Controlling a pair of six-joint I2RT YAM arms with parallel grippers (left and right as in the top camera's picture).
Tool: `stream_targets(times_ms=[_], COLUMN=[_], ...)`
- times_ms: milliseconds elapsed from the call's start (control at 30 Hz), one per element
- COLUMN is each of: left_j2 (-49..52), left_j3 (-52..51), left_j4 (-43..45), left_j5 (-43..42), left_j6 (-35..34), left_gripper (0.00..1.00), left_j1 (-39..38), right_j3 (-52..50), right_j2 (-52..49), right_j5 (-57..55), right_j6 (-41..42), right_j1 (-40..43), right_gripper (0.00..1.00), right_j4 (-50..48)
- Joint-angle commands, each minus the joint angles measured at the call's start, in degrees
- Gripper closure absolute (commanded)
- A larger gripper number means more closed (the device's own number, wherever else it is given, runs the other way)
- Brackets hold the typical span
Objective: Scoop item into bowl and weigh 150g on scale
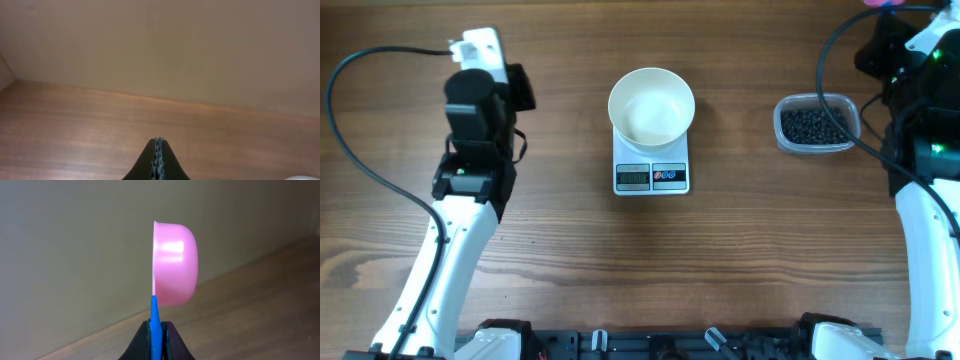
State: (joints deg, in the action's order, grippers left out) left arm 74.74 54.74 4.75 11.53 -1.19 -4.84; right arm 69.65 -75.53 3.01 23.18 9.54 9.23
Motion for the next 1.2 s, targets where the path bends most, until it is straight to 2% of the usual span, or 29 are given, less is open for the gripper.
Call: stream_targets(times_ms=[0,133,233,333,500,700,800,900,1000,1167], left_j2=[0.1,0.9,2.9,6.1,9.6,9.8,10.4,11.3,12.6,17.4], left_j3=[0.2,1.8,4.7,9.4,14.1,14.1,13.9,13.9,13.9,13.9], left_j4=[2.3,2.1,-0.4,-5.8,-14.5,-26.8,-31.0,-31.3,-29.1,-20.5], left_j5=[0.3,-2.2,-4.9,-12.2,-18.9,-26.4,-26.2,-22.9,-17.9,-8.7], left_j6=[-5.1,-9.6,-9.4,-6.0,2.1,7.2,10.3,10.5,11.1,11.1], left_gripper=[0.96,0.96,0.96,0.96,0.96,0.96,0.96,0.96,0.96,0.96], left_j1=[1.8,3.3,3.5,3.2,1.0,-0.3,-0.5,-0.4,-0.4,1.7], right_j3=[5.8,19.5,28.9,34.9,36.0,36.0,36.0,36.0,36.0,36.0], right_j2=[-1.3,-6.5,-11.7,-16.2,-19.1,-20.7,-21.6,-22.2,-22.5,-22.9], right_j5=[-3.0,-3.0,-1.9,1.0,1.7,0.6,0.6,0.6,0.3,-4.9], right_j6=[5.1,3.0,1.4,0.9,2.2,5.3,5.6,7.2,7.3,8.7], right_j1=[0.1,0.1,0.1,0.1,0.1,0.1,0.1,0.1,0.1,0.1], right_gripper=[0.96,0.96,0.96,0.96,0.96,0.96,0.96,0.96,0.96,0.96], right_j4=[4.3,15.7,22.2,25.0,24.7,24.7,24.8,25.6,25.6,26.4])
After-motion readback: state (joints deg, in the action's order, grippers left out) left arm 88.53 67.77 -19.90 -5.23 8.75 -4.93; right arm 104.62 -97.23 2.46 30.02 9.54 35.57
